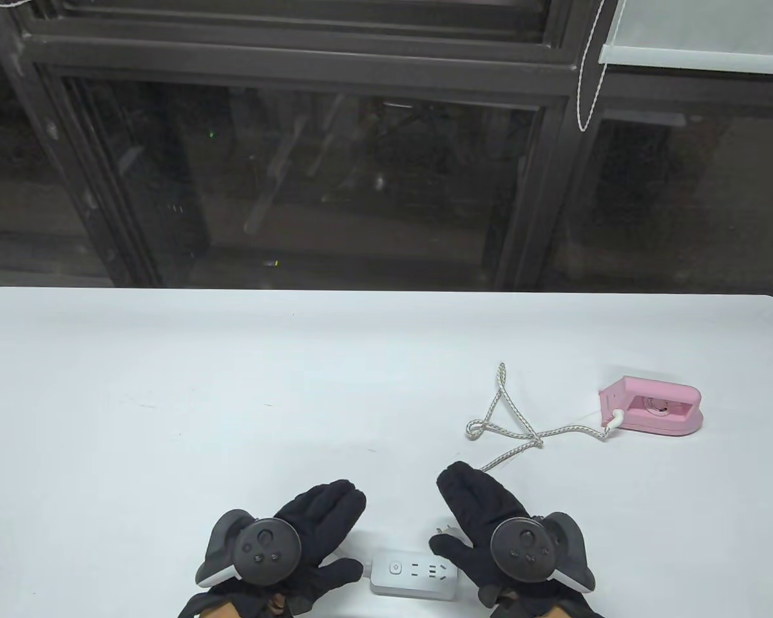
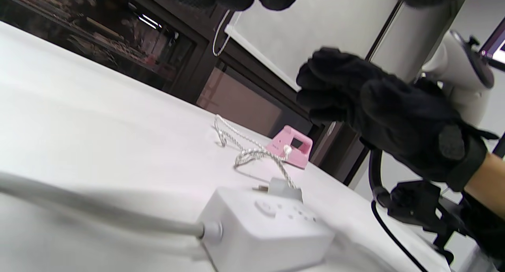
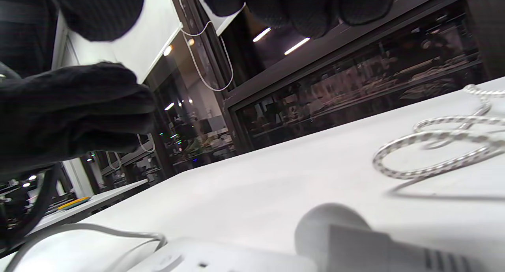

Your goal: Unplug the electric iron

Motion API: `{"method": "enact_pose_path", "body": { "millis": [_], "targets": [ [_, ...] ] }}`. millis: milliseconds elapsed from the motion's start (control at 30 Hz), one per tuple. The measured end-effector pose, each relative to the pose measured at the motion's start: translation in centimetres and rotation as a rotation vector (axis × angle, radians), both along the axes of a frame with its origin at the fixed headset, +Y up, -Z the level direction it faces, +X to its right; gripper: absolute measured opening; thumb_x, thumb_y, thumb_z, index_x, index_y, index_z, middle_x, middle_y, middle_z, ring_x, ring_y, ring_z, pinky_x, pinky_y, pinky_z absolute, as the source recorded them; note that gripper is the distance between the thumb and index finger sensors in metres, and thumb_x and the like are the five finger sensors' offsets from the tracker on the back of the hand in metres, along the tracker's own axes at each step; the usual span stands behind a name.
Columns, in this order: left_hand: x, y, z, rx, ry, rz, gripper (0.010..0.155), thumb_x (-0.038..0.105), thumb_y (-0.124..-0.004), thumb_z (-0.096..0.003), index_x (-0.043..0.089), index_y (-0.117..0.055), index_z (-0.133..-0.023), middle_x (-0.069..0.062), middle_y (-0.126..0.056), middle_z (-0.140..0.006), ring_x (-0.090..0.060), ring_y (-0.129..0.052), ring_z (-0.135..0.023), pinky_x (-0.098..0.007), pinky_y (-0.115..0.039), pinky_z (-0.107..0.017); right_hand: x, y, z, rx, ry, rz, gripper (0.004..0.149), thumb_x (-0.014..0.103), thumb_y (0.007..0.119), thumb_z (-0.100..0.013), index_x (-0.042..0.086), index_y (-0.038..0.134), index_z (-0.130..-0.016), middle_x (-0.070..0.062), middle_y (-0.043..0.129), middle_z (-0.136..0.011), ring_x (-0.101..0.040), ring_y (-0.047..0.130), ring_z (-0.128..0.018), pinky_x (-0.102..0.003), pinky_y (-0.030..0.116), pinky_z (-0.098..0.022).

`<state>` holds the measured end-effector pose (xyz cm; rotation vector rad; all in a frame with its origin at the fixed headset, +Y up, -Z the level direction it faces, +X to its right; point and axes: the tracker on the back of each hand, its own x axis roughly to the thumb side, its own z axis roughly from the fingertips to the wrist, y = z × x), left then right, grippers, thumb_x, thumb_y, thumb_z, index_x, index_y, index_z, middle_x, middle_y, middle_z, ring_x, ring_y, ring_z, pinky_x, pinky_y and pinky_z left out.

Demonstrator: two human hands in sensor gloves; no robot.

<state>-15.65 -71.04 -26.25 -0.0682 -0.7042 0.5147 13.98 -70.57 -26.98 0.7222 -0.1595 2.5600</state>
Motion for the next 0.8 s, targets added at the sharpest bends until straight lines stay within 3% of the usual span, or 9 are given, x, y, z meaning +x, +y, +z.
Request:
{"method": "enact_pose_path", "body": {
  "millis": [233, 800],
  "targets": [
    [0.42, -1.00, -0.30, -0.037, -0.013, -0.041, 0.086, 0.073, -0.055, -0.0401, 0.026, -0.038, -0.110, -0.009, -0.036, -0.119, -0.036, -0.043, -0.109, -0.060, -0.044, -0.076, -0.31, -0.08, 0.13, -0.006, 0.016, 0.007, 0.077, 0.059, 0.071, -0.041, 0.027, 0.043, -0.106, -0.009, 0.041, -0.115, -0.037, 0.053, -0.101, -0.059, 0.050, -0.075],
    [0.39, -1.01, -0.53, -0.067, 0.002, -0.066, 0.086, 0.072, -0.055, -0.0403, 0.026, -0.037, -0.110, -0.009, -0.035, -0.118, -0.036, -0.042, -0.109, -0.061, -0.042, -0.076, -0.52, 0.05, 0.36, -0.011, 0.027, 0.023, 0.078, 0.059, 0.069, -0.042, 0.027, 0.042, -0.107, -0.010, 0.041, -0.115, -0.037, 0.053, -0.102, -0.059, 0.050, -0.075]
  ]
}}
